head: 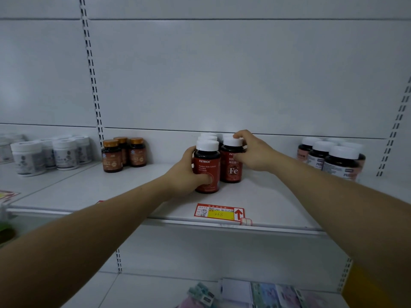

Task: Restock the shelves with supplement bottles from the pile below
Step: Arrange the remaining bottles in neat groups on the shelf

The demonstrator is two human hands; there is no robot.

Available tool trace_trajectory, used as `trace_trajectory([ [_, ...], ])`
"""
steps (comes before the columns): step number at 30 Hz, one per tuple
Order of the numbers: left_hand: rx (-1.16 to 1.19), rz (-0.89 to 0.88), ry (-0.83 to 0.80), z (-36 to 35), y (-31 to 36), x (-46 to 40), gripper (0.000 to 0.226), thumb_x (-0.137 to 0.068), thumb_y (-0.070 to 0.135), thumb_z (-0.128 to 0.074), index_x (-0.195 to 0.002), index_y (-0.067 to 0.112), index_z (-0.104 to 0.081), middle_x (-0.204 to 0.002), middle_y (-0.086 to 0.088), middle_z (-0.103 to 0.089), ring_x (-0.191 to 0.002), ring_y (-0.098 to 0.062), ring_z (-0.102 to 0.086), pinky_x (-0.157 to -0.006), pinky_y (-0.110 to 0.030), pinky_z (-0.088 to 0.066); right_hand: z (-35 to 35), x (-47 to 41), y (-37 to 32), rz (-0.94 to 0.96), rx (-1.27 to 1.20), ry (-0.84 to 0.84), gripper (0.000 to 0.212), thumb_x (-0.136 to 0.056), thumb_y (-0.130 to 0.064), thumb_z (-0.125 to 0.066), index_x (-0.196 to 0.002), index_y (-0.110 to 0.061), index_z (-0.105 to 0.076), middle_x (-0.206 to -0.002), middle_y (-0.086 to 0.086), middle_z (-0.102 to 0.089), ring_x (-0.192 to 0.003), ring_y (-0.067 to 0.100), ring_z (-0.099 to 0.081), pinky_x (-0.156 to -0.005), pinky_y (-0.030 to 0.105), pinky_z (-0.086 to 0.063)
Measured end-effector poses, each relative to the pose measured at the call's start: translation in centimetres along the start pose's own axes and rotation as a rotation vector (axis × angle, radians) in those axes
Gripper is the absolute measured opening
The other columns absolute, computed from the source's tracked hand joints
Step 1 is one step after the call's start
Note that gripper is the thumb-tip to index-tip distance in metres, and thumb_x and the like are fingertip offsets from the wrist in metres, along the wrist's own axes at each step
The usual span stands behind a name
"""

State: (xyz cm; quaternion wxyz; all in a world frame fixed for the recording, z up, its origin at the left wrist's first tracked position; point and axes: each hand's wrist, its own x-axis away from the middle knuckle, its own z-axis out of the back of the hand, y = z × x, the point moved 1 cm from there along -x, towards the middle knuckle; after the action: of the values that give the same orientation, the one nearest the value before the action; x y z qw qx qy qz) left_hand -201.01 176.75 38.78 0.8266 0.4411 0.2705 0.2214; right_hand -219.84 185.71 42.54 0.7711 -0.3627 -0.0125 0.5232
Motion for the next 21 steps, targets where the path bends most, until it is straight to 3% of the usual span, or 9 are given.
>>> trace_trajectory([
  [4,0.071,0.017,0.001,0.2,1.0,-0.6,0.083,-0.08,0.012,-0.072,-0.143,0.033,-0.021,-0.104,0.016,-0.049,-0.097,-0.01,-0.055,-0.084,-0.031,-0.046,0.2,-0.1,-0.4,0.04,0.071,0.02,0.066,-0.086,-0.029,-0.067,-0.141,-0.026,-0.031,-0.124,0.004,-0.05,-0.106,0.021,-0.053,-0.082,0.026,-0.039],
  [6,0.072,0.008,-0.023,0.1,1.4,-0.9,0.071,-0.08,0.009,-0.071,-0.137,0.029,-0.033,-0.099,0.019,-0.051,-0.089,-0.002,-0.055,-0.082,-0.03,-0.044,0.2,-0.1,-0.5,0.038,0.105,0.006,0.063,-0.088,-0.028,-0.065,-0.142,-0.024,-0.033,-0.129,0.006,-0.051,-0.101,0.02,-0.051,-0.081,0.025,-0.038],
  [9,0.076,0.01,-0.022,0.0,1.4,-1.0,0.06,-0.081,0.005,-0.069,-0.129,0.026,-0.041,-0.098,0.017,-0.054,-0.088,-0.003,-0.055,-0.083,-0.031,-0.044,0.3,-0.1,-0.4,0.032,0.127,-0.003,0.06,-0.089,-0.028,-0.064,-0.141,-0.024,-0.035,-0.129,0.006,-0.051,-0.096,0.018,-0.05,-0.079,0.025,-0.037],
  [17,0.069,0.013,-0.025,-0.1,1.4,-1.1,0.057,-0.083,0.007,-0.067,-0.131,0.023,-0.039,-0.101,0.012,-0.053,-0.1,-0.013,-0.053,-0.089,-0.034,-0.044,0.4,0.1,-0.1,0.025,0.116,0.013,0.059,-0.089,-0.027,-0.062,-0.141,-0.024,-0.035,-0.127,0.004,-0.05,-0.097,0.017,-0.049,-0.079,0.024,-0.036],
  [21,0.046,-0.004,0.002,-0.1,1.0,-1.0,0.069,-0.081,0.008,-0.069,-0.137,0.025,-0.031,-0.1,0.018,-0.049,-0.095,-0.007,-0.052,-0.083,-0.028,-0.044,0.3,0.2,-0.2,0.036,0.099,0.013,0.059,-0.089,-0.027,-0.063,-0.142,-0.024,-0.035,-0.126,0.005,-0.052,-0.097,0.017,-0.051,-0.08,0.024,-0.038],
])
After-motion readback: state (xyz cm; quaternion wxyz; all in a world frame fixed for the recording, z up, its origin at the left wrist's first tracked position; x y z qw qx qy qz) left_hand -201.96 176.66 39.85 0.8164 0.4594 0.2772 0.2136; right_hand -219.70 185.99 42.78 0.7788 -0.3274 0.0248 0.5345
